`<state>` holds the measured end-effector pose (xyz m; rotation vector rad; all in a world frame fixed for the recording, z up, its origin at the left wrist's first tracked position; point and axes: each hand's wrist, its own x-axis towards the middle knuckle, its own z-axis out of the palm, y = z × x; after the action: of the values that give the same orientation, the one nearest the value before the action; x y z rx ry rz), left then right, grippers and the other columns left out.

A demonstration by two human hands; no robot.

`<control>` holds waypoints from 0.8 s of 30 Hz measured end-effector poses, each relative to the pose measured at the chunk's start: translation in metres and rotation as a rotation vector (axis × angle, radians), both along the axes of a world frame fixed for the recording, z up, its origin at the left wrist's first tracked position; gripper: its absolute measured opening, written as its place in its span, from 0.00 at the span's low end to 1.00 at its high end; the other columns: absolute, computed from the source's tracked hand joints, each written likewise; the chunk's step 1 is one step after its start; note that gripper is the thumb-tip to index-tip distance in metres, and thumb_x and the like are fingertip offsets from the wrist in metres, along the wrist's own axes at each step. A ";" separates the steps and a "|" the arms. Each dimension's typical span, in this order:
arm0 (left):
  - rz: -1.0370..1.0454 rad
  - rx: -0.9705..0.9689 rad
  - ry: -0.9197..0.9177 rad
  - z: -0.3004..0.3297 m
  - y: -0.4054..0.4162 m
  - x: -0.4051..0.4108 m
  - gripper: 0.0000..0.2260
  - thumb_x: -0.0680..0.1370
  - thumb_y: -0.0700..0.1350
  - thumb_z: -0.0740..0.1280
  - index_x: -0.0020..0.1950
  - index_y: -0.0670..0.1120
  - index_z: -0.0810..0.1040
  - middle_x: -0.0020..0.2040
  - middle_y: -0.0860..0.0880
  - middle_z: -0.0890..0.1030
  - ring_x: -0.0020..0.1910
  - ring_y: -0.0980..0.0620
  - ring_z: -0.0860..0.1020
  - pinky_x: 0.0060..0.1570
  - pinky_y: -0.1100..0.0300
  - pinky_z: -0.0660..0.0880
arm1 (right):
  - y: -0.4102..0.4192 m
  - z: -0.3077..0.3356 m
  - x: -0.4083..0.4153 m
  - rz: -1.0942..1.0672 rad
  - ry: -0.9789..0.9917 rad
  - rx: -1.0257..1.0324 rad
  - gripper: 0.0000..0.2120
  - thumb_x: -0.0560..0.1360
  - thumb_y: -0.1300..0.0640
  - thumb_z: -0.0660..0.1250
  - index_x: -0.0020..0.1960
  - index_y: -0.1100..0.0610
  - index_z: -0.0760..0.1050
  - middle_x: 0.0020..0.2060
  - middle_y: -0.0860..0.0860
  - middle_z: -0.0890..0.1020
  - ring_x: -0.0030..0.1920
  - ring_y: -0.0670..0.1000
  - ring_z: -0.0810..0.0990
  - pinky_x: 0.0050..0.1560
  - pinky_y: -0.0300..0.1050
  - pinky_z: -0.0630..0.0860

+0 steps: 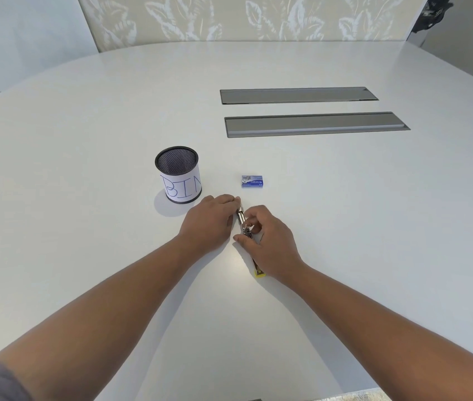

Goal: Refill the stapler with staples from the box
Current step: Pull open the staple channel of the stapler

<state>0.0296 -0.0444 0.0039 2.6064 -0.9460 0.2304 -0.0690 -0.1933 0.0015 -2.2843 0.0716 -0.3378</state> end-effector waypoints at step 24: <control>-0.137 0.211 -0.125 0.014 0.008 0.003 0.16 0.81 0.44 0.60 0.69 0.50 0.75 0.65 0.53 0.80 0.50 0.43 0.79 0.40 0.51 0.78 | -0.008 0.009 0.003 -0.015 0.090 0.195 0.06 0.76 0.62 0.71 0.50 0.52 0.80 0.46 0.46 0.83 0.41 0.44 0.81 0.49 0.46 0.79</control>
<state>0.0324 -0.0363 0.0175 2.7270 -1.2488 0.2747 -0.0657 -0.2014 0.0100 -2.1053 0.1607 -0.2254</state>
